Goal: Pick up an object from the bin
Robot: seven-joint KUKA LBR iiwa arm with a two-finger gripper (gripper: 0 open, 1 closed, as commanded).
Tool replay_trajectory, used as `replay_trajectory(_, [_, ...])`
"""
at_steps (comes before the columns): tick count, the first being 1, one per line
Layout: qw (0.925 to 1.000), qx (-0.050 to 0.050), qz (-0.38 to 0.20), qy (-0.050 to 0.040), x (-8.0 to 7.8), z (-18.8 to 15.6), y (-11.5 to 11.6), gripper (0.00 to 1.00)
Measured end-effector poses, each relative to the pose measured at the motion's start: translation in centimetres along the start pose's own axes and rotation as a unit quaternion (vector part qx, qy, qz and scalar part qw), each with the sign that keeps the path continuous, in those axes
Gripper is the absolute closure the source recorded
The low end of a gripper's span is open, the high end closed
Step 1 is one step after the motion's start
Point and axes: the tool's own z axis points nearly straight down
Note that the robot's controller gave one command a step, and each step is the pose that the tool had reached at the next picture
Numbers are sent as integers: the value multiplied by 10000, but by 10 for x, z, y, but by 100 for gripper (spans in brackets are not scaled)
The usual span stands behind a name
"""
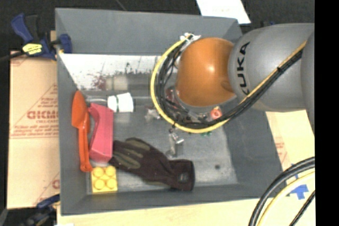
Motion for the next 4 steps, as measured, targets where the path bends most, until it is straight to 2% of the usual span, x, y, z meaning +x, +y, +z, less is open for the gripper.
replay_trajectory(1, [9908,7,-1355,-34,-40,52,10,0])
replay_trajectory(2, [9935,13,-1141,-13,20,85,2,100])
replay_trajectory(4, [9939,27,-1099,-25,18,85,8,100])
